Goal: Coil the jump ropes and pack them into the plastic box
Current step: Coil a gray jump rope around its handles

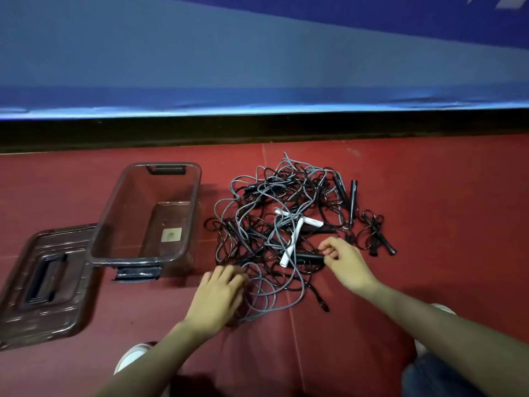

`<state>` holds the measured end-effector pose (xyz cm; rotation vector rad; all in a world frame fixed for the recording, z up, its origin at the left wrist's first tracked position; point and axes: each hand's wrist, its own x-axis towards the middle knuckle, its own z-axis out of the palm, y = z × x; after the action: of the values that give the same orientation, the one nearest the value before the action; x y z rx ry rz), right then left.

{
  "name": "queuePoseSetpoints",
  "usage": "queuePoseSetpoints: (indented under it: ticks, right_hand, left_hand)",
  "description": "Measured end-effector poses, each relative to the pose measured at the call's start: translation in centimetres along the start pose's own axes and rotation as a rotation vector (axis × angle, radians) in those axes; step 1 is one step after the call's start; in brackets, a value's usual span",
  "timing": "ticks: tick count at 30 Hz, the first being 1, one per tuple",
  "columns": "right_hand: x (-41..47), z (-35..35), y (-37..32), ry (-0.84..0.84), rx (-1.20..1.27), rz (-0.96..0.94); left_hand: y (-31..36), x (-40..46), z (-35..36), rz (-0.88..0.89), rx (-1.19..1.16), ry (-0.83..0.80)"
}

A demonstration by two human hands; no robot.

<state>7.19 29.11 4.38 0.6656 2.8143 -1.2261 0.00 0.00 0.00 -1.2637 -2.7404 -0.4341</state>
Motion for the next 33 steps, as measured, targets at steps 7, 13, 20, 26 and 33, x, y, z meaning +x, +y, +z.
queuePoseSetpoints:
  ticks: [7, 13, 20, 26, 33]
  right_hand:
    - [0.5, -0.4, 0.7, -0.051, -0.094, 0.047]
    - [0.1, 0.3, -0.4, -0.092, -0.101, 0.009]
    - [-0.7, 0.5, -0.9, -0.139, -0.092, -0.013]
    - [-0.9, 0.2, -1.3, -0.126, -0.04, -0.018]
    - [-0.5, -1.3, -4.2, -0.197, 0.082, -0.107]
  left_hand:
    - [2.9, 1.8, 1.4, 0.206, 0.029, -0.188]
    - [3.1, 1.9, 1.6, 0.078, 0.275, -0.543]
    - [2.4, 1.6, 1.5, 0.238, 0.37, -0.41]
    - [2.2, 2.8, 0.1, 0.066, 0.006, -0.341]
    - [2.2, 6.4, -4.5, -0.057, -0.48, -0.07]
